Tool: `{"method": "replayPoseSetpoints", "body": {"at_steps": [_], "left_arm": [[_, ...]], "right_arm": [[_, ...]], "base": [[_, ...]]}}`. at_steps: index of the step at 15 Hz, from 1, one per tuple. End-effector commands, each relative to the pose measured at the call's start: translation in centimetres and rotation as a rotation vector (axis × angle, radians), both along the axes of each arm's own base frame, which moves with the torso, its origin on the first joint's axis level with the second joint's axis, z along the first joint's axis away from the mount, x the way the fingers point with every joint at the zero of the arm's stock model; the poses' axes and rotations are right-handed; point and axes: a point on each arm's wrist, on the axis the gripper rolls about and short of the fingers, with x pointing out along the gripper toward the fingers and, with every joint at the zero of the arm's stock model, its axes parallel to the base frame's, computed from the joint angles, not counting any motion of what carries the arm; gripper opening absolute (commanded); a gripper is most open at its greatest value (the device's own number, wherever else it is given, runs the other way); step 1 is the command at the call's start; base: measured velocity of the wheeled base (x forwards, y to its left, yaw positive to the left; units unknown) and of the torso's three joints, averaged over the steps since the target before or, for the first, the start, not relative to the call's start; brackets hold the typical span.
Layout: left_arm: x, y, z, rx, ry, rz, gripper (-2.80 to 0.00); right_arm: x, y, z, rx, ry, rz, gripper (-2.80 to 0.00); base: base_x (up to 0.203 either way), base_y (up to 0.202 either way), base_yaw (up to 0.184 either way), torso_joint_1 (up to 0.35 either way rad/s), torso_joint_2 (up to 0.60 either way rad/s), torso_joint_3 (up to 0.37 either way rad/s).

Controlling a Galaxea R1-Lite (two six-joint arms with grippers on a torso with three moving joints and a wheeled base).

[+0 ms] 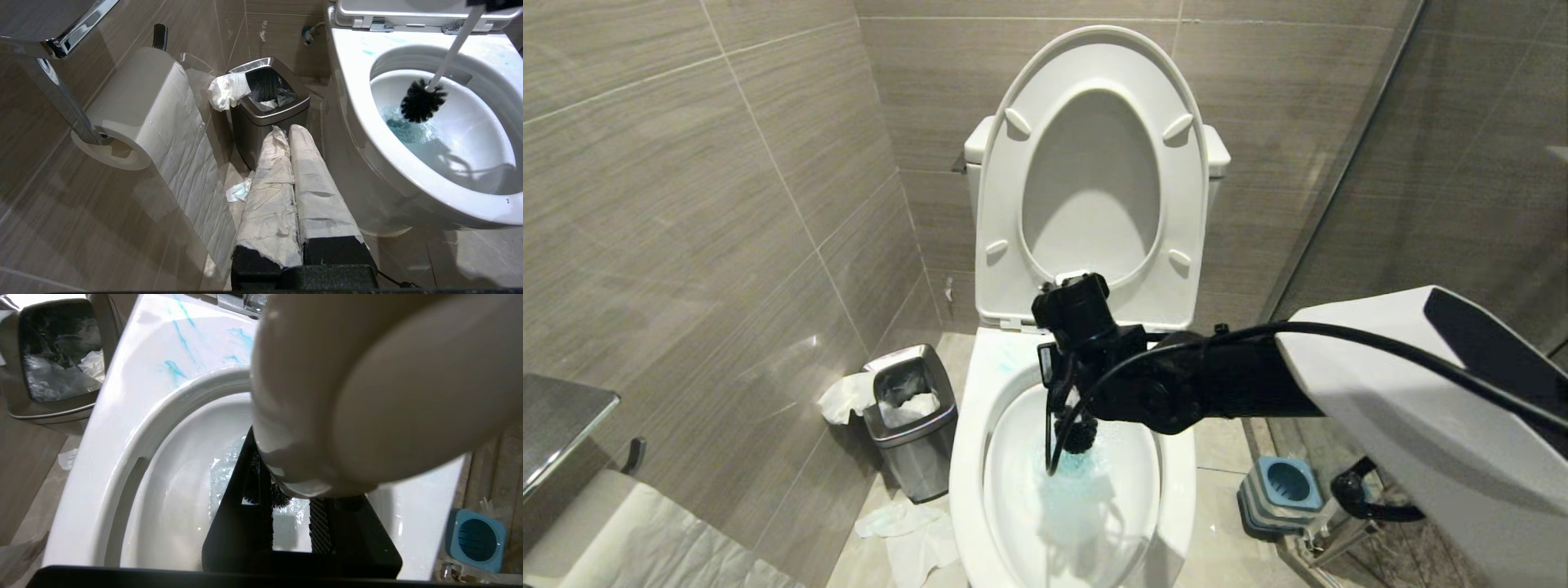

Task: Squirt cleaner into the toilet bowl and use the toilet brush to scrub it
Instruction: Scrub the toilet bowl

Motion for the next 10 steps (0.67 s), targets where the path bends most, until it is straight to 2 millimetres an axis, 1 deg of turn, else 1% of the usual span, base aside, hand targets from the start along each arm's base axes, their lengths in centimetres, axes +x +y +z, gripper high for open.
{"method": "replayPoseSetpoints", "body": {"at_steps": [1,2,3,5,6,8,10], "left_arm": [[0.0,0.0,-0.1,0.000,0.002,0.000,-2.80],[0.0,0.0,0.0,0.000,0.002,0.000,-2.80],[0.0,0.0,0.0,0.000,0.002,0.000,-2.80],[0.0,0.0,0.0,-0.001,0.002,0.000,-2.80],[0.0,0.0,0.0,0.000,0.002,0.000,-2.80],[0.0,0.0,0.0,-0.001,0.002,0.000,-2.80],[0.0,0.0,0.0,0.000,0.002,0.000,-2.80]], "right_arm": [[1.5,1.4,-5.0,-0.052,0.050,-0.008,-2.80],[1.7,1.5,-6.0,-0.063,0.061,-0.010,-2.80],[1.8,1.5,-6.5,-0.069,0.066,-0.012,-2.80],[1.8,1.5,-6.6,-0.077,0.069,-0.015,-2.80],[1.7,1.5,-6.3,-0.078,0.060,-0.024,-2.80],[1.0,1.0,-3.1,-0.054,0.018,-0.038,-2.80],[-0.5,0.0,0.7,-0.027,-0.007,-0.030,-2.80]], "base": [[0.000,0.000,0.000,0.000,0.00,0.000],[0.000,0.000,0.000,0.000,0.00,0.000],[0.000,0.000,0.000,0.000,0.00,0.000],[0.000,0.000,0.000,0.000,0.00,0.000],[0.000,0.000,0.000,0.000,0.00,0.000],[0.000,0.000,0.000,0.000,0.00,0.000],[0.000,0.000,0.000,0.000,0.00,0.000]]}}
